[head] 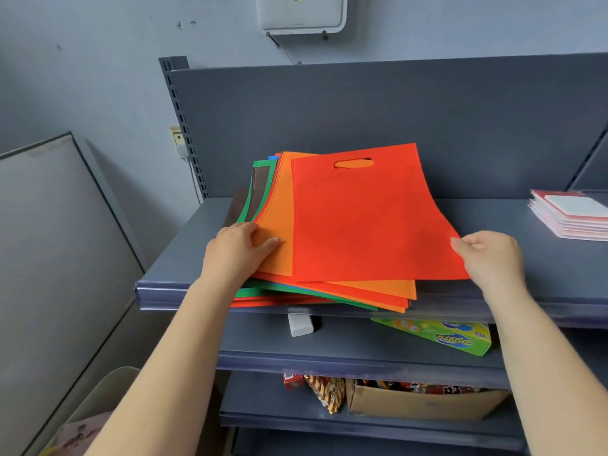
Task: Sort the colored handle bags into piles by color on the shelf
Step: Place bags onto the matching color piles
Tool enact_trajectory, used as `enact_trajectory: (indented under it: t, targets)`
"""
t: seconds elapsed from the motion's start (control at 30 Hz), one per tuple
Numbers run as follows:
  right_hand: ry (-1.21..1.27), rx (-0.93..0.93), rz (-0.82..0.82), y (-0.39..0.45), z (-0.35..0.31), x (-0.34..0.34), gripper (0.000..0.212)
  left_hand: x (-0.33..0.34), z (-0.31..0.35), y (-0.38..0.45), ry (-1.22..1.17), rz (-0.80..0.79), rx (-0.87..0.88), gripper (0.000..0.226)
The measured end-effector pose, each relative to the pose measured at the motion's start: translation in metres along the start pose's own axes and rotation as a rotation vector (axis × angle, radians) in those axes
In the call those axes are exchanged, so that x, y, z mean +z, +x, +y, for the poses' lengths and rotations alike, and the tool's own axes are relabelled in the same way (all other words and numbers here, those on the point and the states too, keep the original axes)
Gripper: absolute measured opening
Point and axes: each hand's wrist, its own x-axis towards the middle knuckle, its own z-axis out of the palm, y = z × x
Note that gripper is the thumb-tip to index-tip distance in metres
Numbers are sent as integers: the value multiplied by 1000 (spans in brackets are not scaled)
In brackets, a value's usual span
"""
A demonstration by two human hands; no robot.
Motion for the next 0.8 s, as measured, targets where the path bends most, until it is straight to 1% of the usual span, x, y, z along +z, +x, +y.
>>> enact_trajectory:
  t: [0.07, 0.13, 0.2, 0.27, 0.33, 0.43, 0.47, 0.53, 0.6, 0.63, 0.73, 0.8]
  targets:
    - [51, 17, -6, 0, 1, 0, 21, -5, -3, 6, -37, 11, -107, 53]
    - [89, 40, -56, -2, -2, 3, 30, -12, -5, 11, -11, 19, -202, 48]
    - [101, 47, -142, -5, -5, 7, 40, -19, -5, 14, -13, 28, -266, 40]
    - [92, 27, -198, -8, -9, 10, 40, -25, -3, 14, 9, 71, -291, 28]
    - [67, -5, -211, -10, -12, 10, 36, -32, -1, 11, 123, 123, -273, 24]
    - [49, -32, -222, -15, -14, 7, 31, -40, 1, 2, 296, 189, -187, 16]
    - [58, -33, -230, -17, -13, 6, 30, -42, 1, -1, 325, 217, -162, 15]
    - [92, -35, -232, -22, -13, 3, 21, -45, 1, -10, 342, 256, -120, 20]
    - [135, -47, -222, -29, -14, -1, 11, -47, 2, -21, 228, 281, -111, 24]
    - [156, -57, -216, -33, -14, -3, 11, -48, 2, -28, 123, 293, -121, 23]
    - [229, -78, -225, -50, -15, -8, 27, -50, 2, -49, -207, 357, -120, 18]
    - [306, -78, -216, -62, -14, -11, 32, -53, 1, -68, -385, 437, -107, 13]
